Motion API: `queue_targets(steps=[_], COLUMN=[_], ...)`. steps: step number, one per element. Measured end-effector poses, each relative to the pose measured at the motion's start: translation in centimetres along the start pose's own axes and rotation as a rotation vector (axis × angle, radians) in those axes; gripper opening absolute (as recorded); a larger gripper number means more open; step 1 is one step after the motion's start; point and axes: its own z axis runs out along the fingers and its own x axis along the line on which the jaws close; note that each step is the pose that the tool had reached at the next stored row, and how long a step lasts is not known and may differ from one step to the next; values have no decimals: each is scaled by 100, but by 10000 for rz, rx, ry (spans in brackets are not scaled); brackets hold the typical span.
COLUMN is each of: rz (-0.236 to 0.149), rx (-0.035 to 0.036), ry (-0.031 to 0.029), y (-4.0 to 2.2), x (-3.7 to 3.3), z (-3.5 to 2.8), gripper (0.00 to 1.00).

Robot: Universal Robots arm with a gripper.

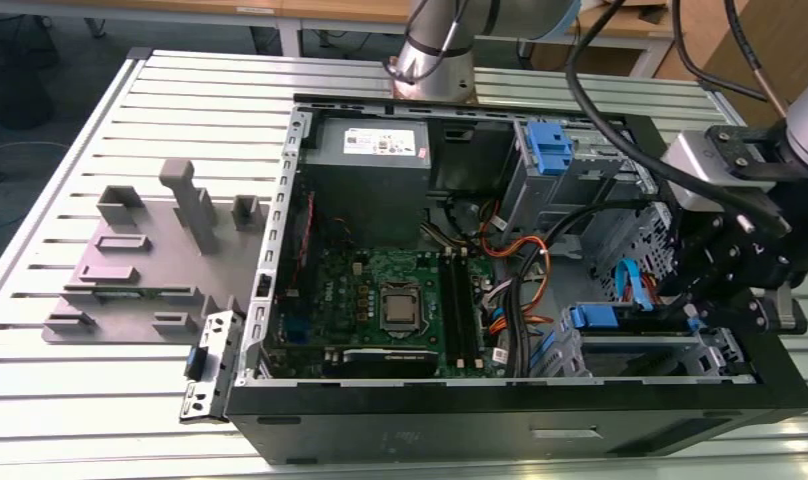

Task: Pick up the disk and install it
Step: 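Insert the second disk wire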

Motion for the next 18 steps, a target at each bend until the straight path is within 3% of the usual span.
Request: queue_targets(steps=[7,18], rz=[0,0], rx=[0,0], ry=[1,1], y=[-2,-2], x=[-4,-5], z=[-125,-131], gripper=[30,30])
